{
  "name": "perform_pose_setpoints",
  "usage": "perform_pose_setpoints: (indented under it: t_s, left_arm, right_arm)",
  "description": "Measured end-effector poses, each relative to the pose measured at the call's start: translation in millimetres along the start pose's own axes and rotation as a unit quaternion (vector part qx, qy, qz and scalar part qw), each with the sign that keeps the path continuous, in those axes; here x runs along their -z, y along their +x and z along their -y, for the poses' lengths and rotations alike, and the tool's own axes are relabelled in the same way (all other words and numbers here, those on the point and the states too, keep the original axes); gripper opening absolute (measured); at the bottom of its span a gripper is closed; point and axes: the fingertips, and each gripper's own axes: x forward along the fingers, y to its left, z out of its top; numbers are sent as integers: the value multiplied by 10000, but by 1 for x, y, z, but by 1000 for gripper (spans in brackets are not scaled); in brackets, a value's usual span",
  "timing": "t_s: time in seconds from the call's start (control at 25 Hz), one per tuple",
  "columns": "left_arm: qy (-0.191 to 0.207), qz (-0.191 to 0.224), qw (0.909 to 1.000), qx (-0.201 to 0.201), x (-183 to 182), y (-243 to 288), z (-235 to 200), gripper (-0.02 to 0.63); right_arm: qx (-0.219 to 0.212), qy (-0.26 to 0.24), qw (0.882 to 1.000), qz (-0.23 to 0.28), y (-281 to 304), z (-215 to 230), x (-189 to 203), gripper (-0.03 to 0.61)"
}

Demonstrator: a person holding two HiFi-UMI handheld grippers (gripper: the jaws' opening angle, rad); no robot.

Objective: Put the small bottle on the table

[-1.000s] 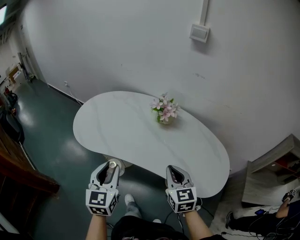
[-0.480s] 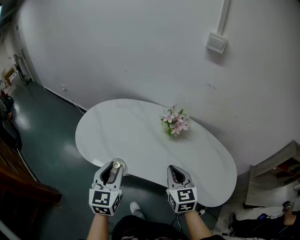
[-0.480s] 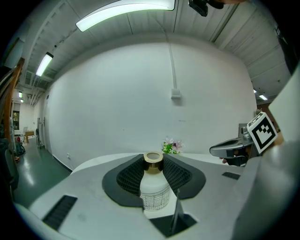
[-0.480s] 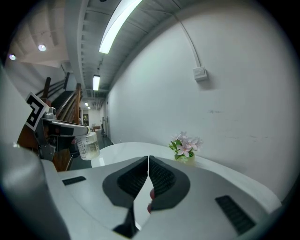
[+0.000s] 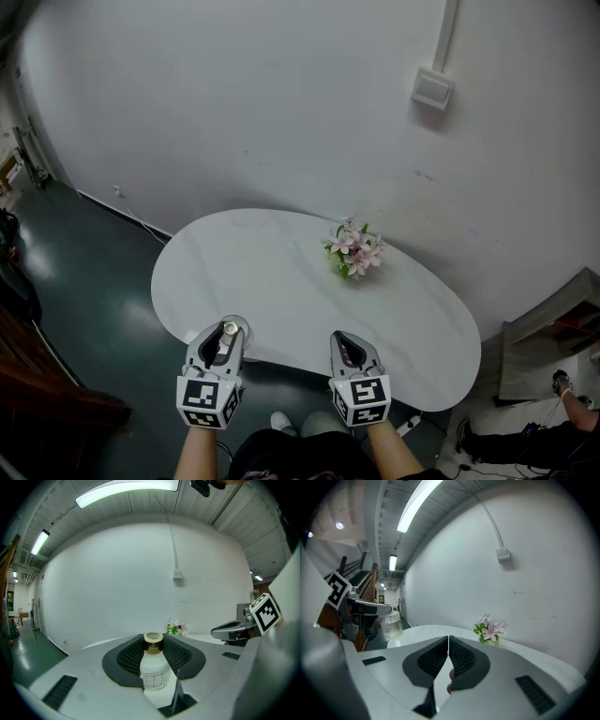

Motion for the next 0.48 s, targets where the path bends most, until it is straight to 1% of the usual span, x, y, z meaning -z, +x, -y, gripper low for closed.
perform_pose_setpoints:
  t_s: [0.48]
  left_arm:
    - [65,-32,9999,106,0,11,-3,129]
  right_arm:
    - [115,102,9999,28,7,7,1,67]
